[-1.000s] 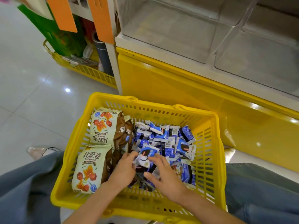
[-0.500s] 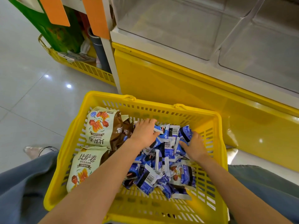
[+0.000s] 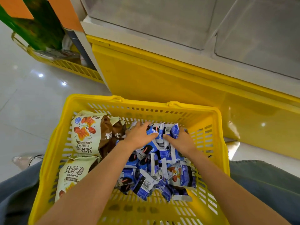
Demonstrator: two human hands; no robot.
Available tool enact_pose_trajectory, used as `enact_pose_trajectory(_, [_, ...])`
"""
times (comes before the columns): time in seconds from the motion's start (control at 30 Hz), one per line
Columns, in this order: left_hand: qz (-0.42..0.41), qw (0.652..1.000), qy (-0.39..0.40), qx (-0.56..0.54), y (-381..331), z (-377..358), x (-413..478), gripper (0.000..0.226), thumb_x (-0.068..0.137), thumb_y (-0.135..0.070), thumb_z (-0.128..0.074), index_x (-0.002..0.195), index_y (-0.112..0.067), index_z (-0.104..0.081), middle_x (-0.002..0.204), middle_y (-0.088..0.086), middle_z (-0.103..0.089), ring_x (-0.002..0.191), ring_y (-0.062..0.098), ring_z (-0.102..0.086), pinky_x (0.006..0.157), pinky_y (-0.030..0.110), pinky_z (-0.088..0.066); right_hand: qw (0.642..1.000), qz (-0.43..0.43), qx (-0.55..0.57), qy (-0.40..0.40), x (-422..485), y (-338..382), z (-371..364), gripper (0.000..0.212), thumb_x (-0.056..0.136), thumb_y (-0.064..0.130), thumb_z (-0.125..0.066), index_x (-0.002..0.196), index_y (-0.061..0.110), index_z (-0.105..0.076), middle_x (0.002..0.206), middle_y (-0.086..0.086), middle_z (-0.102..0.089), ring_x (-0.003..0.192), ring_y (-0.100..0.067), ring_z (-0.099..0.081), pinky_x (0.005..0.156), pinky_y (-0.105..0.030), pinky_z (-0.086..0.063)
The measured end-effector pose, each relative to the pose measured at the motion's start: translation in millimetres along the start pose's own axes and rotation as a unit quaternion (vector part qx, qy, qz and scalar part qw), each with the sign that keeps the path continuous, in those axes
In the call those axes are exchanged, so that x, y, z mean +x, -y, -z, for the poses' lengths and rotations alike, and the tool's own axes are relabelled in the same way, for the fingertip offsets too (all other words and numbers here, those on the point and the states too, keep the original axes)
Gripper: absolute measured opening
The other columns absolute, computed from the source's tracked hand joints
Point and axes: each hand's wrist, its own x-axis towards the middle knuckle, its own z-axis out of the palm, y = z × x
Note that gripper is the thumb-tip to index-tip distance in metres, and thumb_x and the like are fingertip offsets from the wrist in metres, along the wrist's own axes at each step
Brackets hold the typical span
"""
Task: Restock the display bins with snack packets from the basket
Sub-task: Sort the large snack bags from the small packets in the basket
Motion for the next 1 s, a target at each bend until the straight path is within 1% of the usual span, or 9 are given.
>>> enact_pose_trajectory(0.07, [-0.008,1.000,-0.009,-0.026,3,0,-7,0.062,0.088,-0.055,-0.049,0.142,-0.033,-0.027,0.149,0.011,-0.024,0.132,0.032,-0.035,0.103,0.043,-0.035,1.000,0.028,0.004,0.011,-7,2,0,0.050,0.085,0.050,-0.060,0.115,0.013,-0.045,0.091,-0.010,-0.057,0.086,-0.027,-0.058,0.069,-0.035,-0.048])
enact_pose_trajectory(0.23, [-0.076,0.992,-0.064,-0.081,19,-7,-51,0.048,0.088,-0.046,-0.056,0.130,-0.035,-0.037,0.127,0.000,-0.040,0.120,0.021,-0.039,0.095,0.036,-0.036,0.994,0.099,0.027,0.029,-50,11,-12,0.072,0.091,0.048,-0.051,0.145,0.011,-0.021,0.110,-0.016,-0.064,0.089,-0.025,-0.064,0.065,-0.032,-0.047])
enact_pose_trajectory(0.3, [-0.111,0.986,-0.097,-0.078,19,-12,-70,0.044,0.087,-0.040,-0.058,0.126,-0.034,-0.039,0.120,-0.003,-0.042,0.115,0.017,-0.039,0.093,0.033,-0.036,0.985,0.161,0.020,0.056,-72,11,-20,0.072,0.092,0.052,-0.044,0.147,0.015,-0.017,0.136,-0.008,-0.050,0.116,-0.018,-0.054,0.087,-0.028,-0.046])
enact_pose_trajectory(0.37, [-0.138,0.982,-0.114,-0.067,19,-16,-87,0.041,0.087,-0.035,-0.057,0.125,-0.033,-0.041,0.118,-0.005,-0.042,0.111,0.015,-0.039,0.091,0.030,-0.035,0.975,0.208,0.020,0.073,-91,11,-27,0.068,0.095,0.048,-0.040,0.149,0.016,-0.015,0.151,0.001,-0.030,0.137,-0.012,-0.031,0.110,-0.024,-0.028])
enact_pose_trajectory(0.57, [-0.173,0.973,-0.125,-0.086,36,-27,-131,0.014,0.096,-0.034,-0.041,0.108,-0.031,-0.047,0.106,-0.014,-0.041,0.101,0.007,-0.042,0.090,0.029,-0.037,0.957,0.238,-0.067,0.153,-133,1,-54,0.068,0.101,0.037,-0.031,0.147,0.020,0.017,0.156,0.009,0.016,0.142,-0.002,0.008,0.105,-0.007,0.001])
enact_pose_trajectory(0.73, [-0.127,0.977,-0.136,0.101,54,-34,-152,0.014,0.093,-0.037,-0.039,0.101,-0.028,-0.043,0.102,-0.008,-0.061,0.106,0.015,-0.041,0.102,0.031,-0.026,0.916,0.286,-0.186,0.213,-141,0,-56,0.067,0.099,0.042,-0.037,0.150,0.020,0.000,0.157,0.008,0.009,0.144,-0.008,0.011,0.115,-0.024,0.000])
enact_pose_trajectory(0.8, [-0.113,0.975,-0.133,0.137,55,-34,-157,0.017,0.093,-0.037,-0.039,0.103,-0.025,-0.046,0.104,-0.005,-0.060,0.105,0.017,-0.043,0.097,0.029,-0.030,0.922,0.280,-0.138,0.230,-143,1,-49,0.060,0.097,0.045,-0.038,0.149,0.022,-0.018,0.157,0.009,-0.013,0.144,-0.007,-0.009,0.116,-0.026,-0.012])
enact_pose_trajectory(0.9, [-0.118,0.964,-0.195,0.137,46,-25,-153,0.013,0.093,-0.034,-0.040,0.099,-0.024,-0.048,0.103,-0.006,-0.050,0.099,0.014,-0.042,0.090,0.027,-0.034,0.971,0.227,0.031,0.073,-137,5,-32,0.035,0.097,0.034,-0.044,0.130,0.026,-0.049,0.123,0.014,-0.052,0.115,0.005,-0.049,0.100,-0.017,-0.040])
enact_pose_trajectory(1.0, [-0.158,0.958,-0.228,0.065,29,-13,-137,0.011,0.094,-0.027,-0.043,0.102,-0.022,-0.049,0.100,-0.006,-0.046,0.090,0.011,-0.040,0.085,0.025,-0.037,0.975,0.175,-0.023,-0.138,-106,-5,-16,0.042,0.095,0.027,-0.051,0.133,0.013,-0.042,0.124,0.002,-0.047,0.121,-0.013,-0.045,0.099,-0.020,-0.036])
